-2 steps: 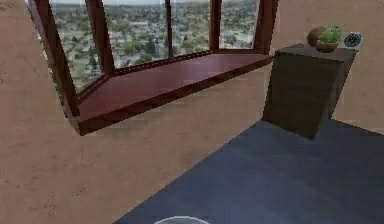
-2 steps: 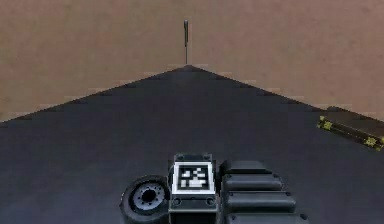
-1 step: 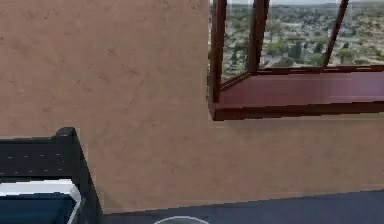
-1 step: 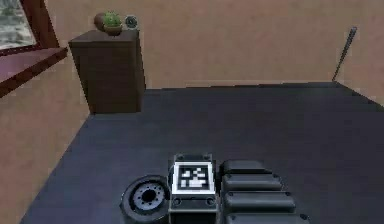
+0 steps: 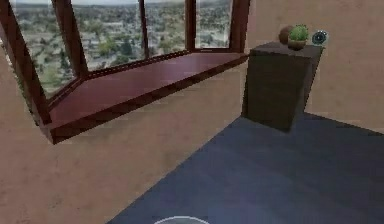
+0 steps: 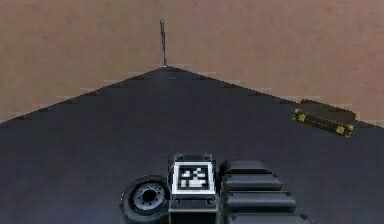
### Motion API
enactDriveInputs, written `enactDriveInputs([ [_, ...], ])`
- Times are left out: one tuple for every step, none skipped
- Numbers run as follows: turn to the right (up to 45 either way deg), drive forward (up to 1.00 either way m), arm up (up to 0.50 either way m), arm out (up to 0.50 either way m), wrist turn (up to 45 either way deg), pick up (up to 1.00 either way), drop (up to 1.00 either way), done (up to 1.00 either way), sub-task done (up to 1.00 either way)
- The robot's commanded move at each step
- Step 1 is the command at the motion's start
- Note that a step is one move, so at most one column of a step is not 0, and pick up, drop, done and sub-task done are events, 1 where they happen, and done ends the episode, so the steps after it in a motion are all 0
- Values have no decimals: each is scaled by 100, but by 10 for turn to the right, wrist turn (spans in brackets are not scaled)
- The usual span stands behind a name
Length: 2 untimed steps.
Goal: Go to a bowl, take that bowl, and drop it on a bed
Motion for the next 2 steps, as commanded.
enactDriveInputs([
  [450,0,0,0,0,0,0,0,0],
  [450,0,0,0,0,0,0,0,0],
])
